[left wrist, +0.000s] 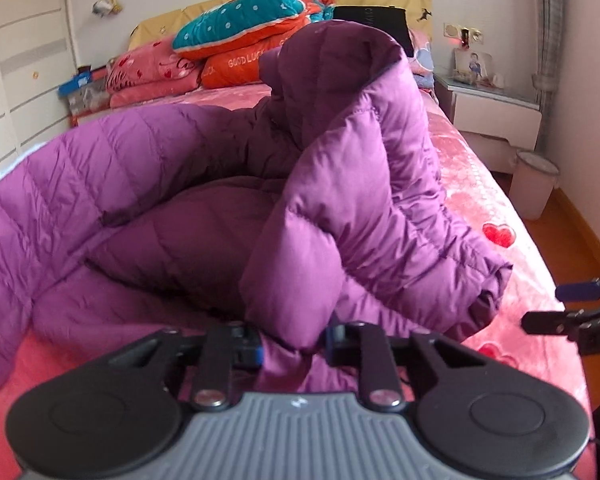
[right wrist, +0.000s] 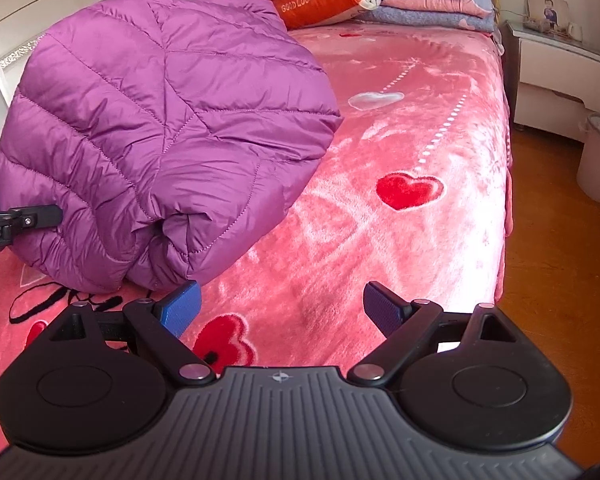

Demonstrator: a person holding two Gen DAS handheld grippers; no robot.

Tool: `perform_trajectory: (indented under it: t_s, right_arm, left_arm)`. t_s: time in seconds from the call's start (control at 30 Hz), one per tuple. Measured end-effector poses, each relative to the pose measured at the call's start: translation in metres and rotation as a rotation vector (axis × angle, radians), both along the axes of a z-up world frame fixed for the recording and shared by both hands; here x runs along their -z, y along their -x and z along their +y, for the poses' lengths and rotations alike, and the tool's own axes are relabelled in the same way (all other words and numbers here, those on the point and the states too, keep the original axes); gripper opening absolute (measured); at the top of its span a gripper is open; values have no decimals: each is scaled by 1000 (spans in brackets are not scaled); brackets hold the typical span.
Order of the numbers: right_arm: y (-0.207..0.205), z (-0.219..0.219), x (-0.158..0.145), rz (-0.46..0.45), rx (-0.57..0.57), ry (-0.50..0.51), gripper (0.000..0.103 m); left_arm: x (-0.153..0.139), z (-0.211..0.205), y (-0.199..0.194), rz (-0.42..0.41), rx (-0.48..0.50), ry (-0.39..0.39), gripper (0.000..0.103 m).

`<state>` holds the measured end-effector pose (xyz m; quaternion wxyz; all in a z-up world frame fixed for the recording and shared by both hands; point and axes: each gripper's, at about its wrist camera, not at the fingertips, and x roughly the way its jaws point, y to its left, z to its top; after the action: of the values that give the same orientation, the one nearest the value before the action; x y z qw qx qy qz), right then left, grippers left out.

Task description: Fold large clothes

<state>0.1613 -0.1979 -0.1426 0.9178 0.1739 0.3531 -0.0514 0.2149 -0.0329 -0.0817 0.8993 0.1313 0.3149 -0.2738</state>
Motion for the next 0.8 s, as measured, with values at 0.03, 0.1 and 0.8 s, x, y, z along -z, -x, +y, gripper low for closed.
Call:
perform_trajectory:
  t_s: [0.03, 0.1, 0.8]
  right_arm:
    - [0, 0, 0, 2, -2, -5, 103]
    - [0, 0, 1, 11, -7, -10, 103]
    - [31, -31, -5, -65, 32, -196, 103]
  left_arm:
    - [-1, -2, 2, 6, -5, 5, 15]
    - [-4, -7, 7, 20, -12, 23, 12]
    - [-91, -141, 72, -10, 164, 335, 8]
